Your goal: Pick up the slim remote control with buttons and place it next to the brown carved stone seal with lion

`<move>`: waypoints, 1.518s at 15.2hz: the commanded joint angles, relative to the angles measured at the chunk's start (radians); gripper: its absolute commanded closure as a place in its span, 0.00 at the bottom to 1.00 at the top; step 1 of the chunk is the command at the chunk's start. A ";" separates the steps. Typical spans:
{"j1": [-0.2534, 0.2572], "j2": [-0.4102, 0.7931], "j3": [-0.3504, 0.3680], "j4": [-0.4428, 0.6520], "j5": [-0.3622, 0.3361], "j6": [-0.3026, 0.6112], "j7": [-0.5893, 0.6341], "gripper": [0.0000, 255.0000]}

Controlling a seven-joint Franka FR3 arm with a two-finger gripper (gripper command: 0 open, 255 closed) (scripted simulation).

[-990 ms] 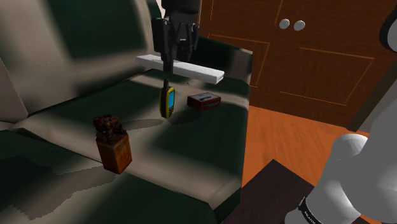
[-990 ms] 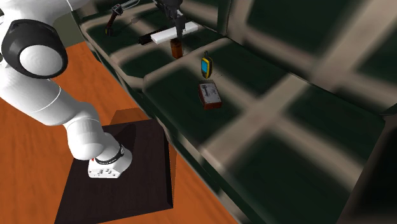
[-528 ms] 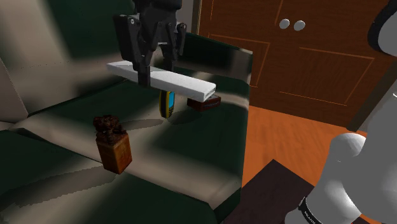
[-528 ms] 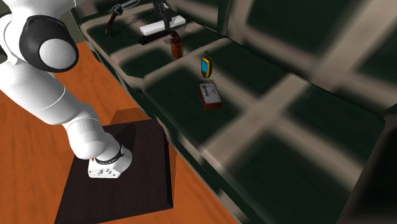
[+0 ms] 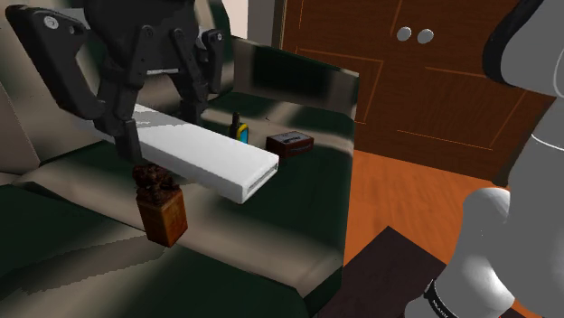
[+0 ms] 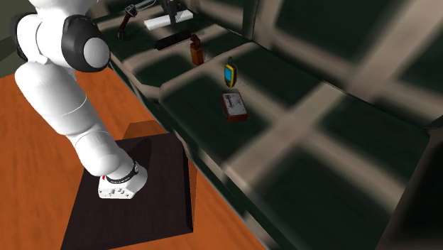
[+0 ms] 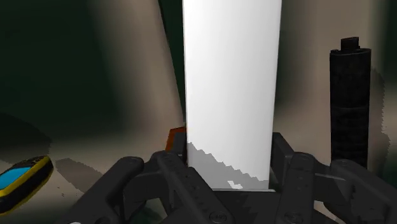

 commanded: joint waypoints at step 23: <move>0.065 0.030 0.045 -0.232 -0.021 0.258 0.122 1.00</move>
